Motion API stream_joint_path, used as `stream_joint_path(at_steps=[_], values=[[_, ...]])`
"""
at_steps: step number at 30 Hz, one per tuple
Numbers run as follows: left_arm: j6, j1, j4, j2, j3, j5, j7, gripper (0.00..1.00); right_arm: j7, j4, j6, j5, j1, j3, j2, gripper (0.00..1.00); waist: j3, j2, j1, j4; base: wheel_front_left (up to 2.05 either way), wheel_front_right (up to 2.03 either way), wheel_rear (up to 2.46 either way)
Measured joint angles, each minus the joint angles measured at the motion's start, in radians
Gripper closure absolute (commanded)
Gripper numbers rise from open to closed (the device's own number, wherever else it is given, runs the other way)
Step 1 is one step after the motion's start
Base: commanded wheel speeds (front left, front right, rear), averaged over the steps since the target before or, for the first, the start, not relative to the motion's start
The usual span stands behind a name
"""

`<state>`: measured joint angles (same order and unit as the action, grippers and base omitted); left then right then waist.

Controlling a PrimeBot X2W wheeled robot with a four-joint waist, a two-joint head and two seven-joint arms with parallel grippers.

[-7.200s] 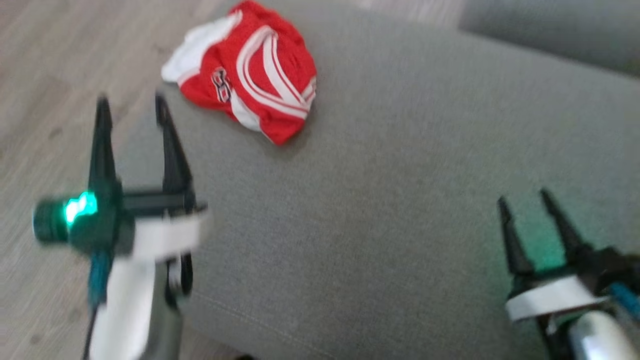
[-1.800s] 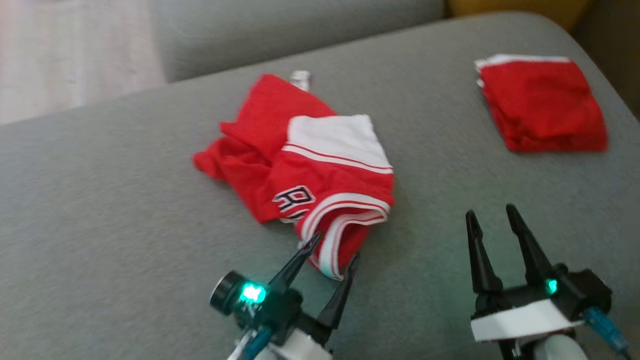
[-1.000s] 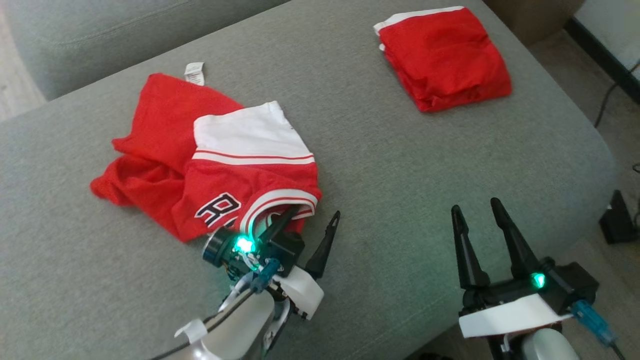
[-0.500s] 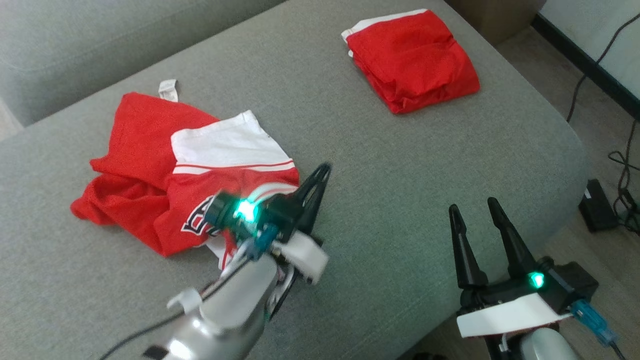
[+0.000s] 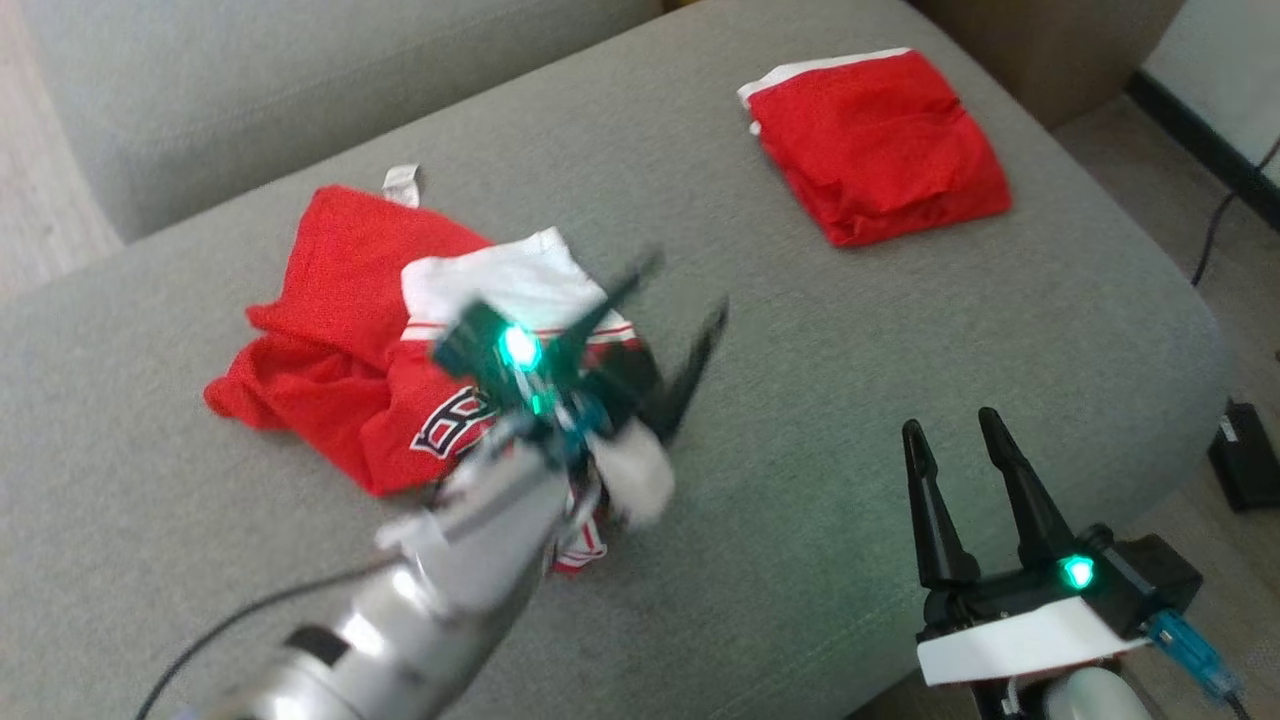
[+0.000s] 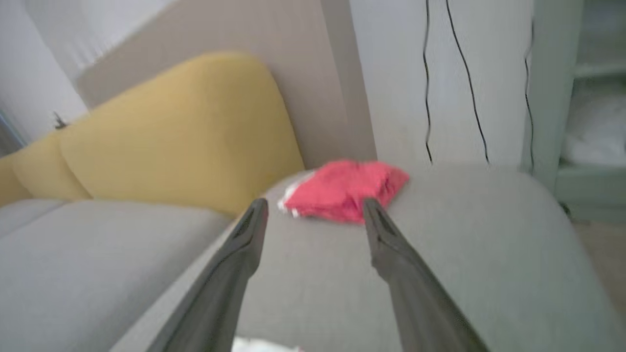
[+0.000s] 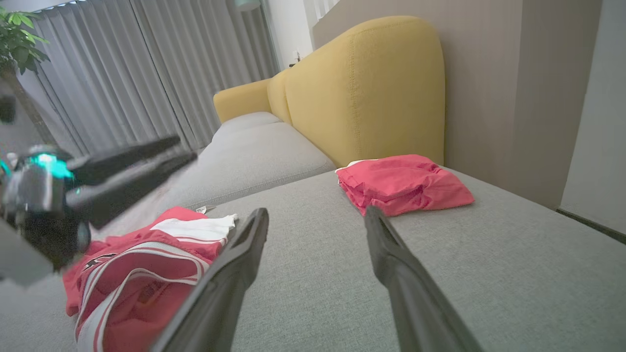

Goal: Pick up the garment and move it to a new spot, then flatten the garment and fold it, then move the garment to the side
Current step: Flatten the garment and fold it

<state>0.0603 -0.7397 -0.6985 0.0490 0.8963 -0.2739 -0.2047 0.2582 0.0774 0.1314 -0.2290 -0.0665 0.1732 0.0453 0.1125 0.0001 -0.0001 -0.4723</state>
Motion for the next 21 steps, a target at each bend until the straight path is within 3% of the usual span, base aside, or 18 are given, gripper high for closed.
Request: stream_joint_path(at_steps=[7, 13, 21], values=[[0.01, -0.013, -0.139, 0.003, 0.174, 0.177, 0.055, 0.0, 0.0, 0.002, 0.0, 0.0, 0.02, 0.002, 0.0, 0.0, 0.057, 0.0, 0.0001, 0.038, 0.0, 0.0, 0.0], [0.001, -0.071, -0.23, 0.002, 0.243, 0.229, 0.115, 0.0, 0.0, 0.004, 0.0, 0.0, 0.042, 0.014, 0.0, 0.0, 0.084, 0.0, 0.0002, 0.046, 0.0, 0.0, 0.0], [-0.016, -0.081, -0.298, 0.0, 0.269, 0.221, 0.168, 0.0, 0.0, 0.008, 0.0, 0.0, 0.042, 0.017, 0.0, 0.0, 0.084, 0.0, 0.0001, 0.019, 0.0, 0.0, 0.0]])
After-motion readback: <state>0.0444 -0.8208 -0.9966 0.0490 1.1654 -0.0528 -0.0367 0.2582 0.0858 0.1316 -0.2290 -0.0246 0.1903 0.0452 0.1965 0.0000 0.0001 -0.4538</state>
